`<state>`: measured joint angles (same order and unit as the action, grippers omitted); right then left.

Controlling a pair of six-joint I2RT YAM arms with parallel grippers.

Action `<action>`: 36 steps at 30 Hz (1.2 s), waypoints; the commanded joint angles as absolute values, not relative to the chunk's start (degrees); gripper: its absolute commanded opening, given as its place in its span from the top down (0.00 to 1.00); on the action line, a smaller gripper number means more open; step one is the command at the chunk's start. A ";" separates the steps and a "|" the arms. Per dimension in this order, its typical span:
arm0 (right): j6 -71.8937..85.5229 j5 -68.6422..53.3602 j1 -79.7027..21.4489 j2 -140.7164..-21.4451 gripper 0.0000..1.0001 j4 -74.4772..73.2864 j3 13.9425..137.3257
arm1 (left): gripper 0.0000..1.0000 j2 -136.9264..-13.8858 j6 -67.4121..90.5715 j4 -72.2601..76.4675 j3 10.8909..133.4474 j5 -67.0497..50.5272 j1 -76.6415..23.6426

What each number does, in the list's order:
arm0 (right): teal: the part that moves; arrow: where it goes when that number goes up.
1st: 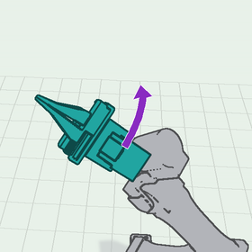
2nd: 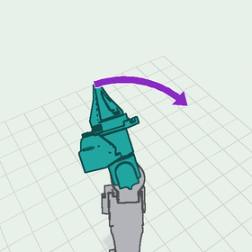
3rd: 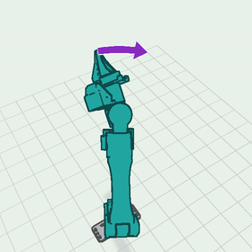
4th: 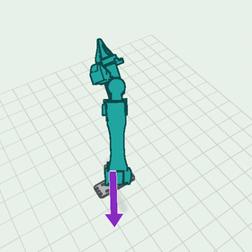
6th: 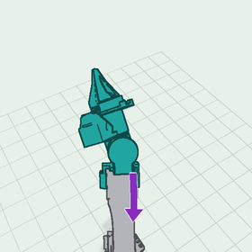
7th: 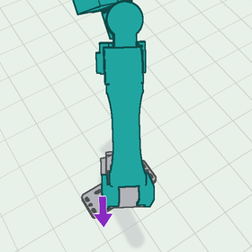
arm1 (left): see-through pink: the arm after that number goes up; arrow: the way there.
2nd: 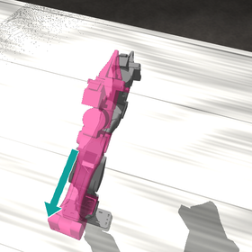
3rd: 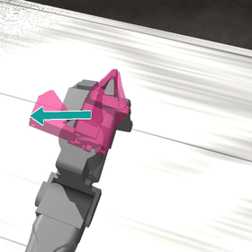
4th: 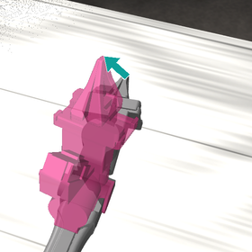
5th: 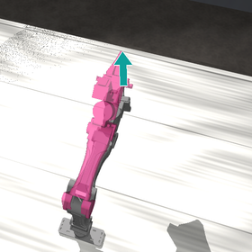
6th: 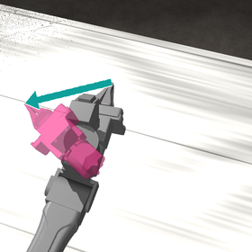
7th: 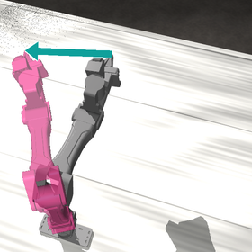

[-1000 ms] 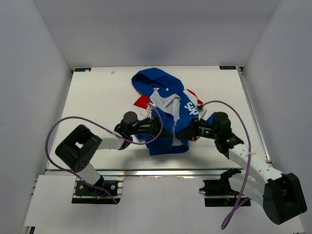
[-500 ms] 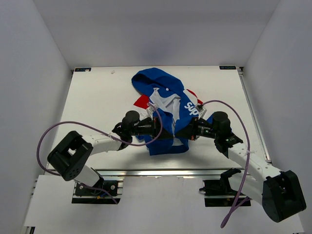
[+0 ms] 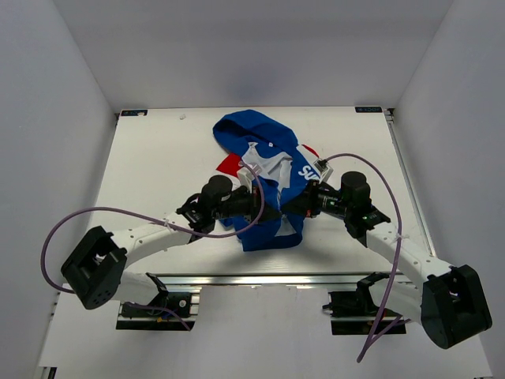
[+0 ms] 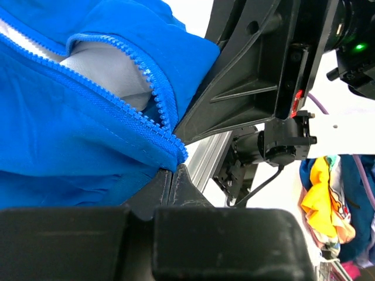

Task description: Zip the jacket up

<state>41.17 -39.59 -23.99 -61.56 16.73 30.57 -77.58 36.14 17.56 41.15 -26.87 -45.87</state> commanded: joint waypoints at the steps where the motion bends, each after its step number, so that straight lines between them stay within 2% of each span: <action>1: 42.02 -38.49 -23.99 -60.65 1.00 23.56 35.25 | 1.00 -76.11 35.32 9.94 41.13 -26.82 -48.25; 4: 39.65 -40.42 -23.99 -60.47 1.00 19.70 34.98 | 1.00 -76.11 40.31 5.04 43.06 -18.16 -48.08; 7: 38.50 -41.66 -23.99 -60.38 0.91 17.06 33.58 | 1.00 -77.87 40.43 1.95 47.10 -18.63 -47.20; 13: 37.97 -42.90 -23.99 -60.30 0.51 16.62 31.64 | 1.00 -80.86 39.90 2.89 49.13 -23.90 -46.76; 15: 37.44 -42.10 -23.91 -59.86 0.48 15.65 31.64 | 1.00 -81.03 39.99 5.52 48.43 -27.31 -46.58; 17: 36.83 -41.31 -23.99 -59.77 0.40 13.89 32.17 | 1.00 -80.86 40.34 6.24 48.08 -28.21 -46.67; 18: 36.48 -41.22 -23.99 -59.68 0.30 12.76 32.43 | 1.00 -80.77 40.43 5.89 48.08 -28.39 -46.58; 22: 31.57 -38.68 -23.99 -59.15 0.21 4.59 34.01 | 1.00 -81.38 41.48 2.47 49.47 -28.65 -45.71; 23: 30.68 -38.41 -23.99 -58.80 0.14 2.22 34.01 | 1.00 -81.82 41.66 1.94 49.74 -29.35 -45.36; 24: 29.63 -38.50 -23.99 -58.02 0.11 1.15 33.84 | 1.00 -82.35 41.92 1.41 50.01 -30.14 -44.57; 29: 24.98 -35.96 -23.99 -54.41 0.11 -7.18 33.66 | 1.00 -85.33 45.00 4.83 48.69 -36.38 -42.63; 36: 16.19 -32.44 -24.96 -52.82 0.11 -22.74 37.96 | 1.00 -85.35 46.58 4.57 48.95 -36.56 -40.96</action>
